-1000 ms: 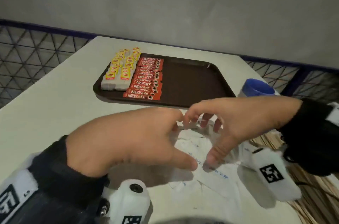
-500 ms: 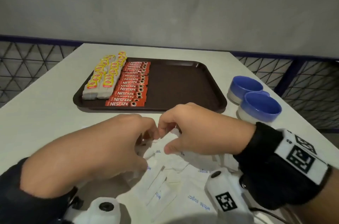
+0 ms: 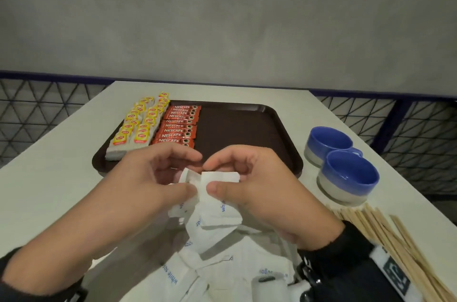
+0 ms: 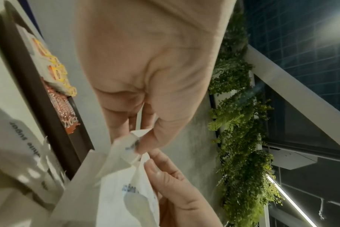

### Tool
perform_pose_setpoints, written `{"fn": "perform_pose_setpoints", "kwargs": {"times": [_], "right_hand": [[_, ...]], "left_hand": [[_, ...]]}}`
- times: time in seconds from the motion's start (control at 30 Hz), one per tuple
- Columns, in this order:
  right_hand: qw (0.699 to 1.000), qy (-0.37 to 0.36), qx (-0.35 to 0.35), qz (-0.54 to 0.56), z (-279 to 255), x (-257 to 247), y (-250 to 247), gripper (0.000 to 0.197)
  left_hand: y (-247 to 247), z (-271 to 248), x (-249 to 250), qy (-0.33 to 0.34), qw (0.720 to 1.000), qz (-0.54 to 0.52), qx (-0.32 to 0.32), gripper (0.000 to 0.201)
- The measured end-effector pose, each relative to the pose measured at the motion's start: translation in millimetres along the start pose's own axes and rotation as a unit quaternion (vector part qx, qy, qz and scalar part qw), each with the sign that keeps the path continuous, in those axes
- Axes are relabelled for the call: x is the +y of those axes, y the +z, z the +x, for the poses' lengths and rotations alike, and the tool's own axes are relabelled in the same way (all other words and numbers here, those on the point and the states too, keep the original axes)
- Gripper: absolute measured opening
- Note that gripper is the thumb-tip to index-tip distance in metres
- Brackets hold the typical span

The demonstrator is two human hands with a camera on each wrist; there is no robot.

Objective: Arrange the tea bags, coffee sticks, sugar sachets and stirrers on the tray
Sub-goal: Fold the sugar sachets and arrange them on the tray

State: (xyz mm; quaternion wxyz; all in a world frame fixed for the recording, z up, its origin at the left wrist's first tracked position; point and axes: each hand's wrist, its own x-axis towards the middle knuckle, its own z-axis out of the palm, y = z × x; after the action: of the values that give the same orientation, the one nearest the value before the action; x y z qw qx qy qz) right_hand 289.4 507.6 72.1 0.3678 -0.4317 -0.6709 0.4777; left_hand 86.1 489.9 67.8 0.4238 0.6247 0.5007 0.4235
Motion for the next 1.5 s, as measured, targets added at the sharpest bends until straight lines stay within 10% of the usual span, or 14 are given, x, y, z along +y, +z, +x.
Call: {"fn": "perform_pose_setpoints", "kwargs": {"times": [0.43, 1.03, 1.5], "right_hand": [[0.96, 0.063, -0.024, 0.272, -5, 3, -8, 0.027], [0.995, 0.006, 0.056, -0.084, -6, 10, -1, 0.027], [0.948, 0.015, 0.135, 0.288, 1, 7, -5, 0.026]], "left_hand": [[1, 0, 5, -0.055, 0.994, -0.079, 0.056, 0.023], [-2, -4, 4, -0.074, 0.992, 0.07, -0.07, 0.029], [1, -7, 6, -0.024, 0.995, -0.027, -0.09, 0.013]]}}
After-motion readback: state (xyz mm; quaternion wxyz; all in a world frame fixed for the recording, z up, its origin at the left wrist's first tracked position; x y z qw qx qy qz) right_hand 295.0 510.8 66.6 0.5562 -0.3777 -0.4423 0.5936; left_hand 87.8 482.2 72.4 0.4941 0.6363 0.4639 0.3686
